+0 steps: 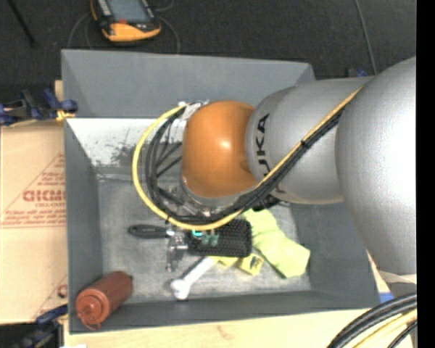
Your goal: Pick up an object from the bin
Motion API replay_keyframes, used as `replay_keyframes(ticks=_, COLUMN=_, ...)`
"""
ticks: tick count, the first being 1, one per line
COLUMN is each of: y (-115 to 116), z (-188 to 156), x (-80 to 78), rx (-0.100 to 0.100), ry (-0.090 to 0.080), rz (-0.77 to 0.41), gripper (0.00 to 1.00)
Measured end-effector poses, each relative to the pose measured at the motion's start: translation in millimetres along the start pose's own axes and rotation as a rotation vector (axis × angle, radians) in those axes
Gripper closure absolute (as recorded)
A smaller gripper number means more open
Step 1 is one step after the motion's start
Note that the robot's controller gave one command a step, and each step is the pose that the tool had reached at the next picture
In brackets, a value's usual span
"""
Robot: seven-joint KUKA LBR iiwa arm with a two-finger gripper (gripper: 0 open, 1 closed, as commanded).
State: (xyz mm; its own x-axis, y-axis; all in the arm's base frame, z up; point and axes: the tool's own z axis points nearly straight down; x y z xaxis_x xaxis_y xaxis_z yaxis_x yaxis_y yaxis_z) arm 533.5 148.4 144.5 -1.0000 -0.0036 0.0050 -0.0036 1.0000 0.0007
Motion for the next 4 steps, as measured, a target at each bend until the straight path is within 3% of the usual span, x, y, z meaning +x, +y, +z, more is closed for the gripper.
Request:
replay_keyframes(ticks=1, y=-1, z=-4, x=-2.1, rx=-0.001, ry=-0.007, rz=0.004, gripper=0.00)
replay_keyframes(ticks=2, y=-28, z=69, x=-47.4, rx=-0.001, ry=-0.010, rz=-0.035, gripper=1.00)
replay_keyframes(ticks=3, y=-28, z=69, x=-47.4, rx=-0.001, ry=-0.010, rz=-0.034, gripper=1.00)
replay_keyframes(ticks=4, y=-28, z=28, x=-47.2, rx=0.003, ry=0.002, rz=-0.076, gripper=1.00)
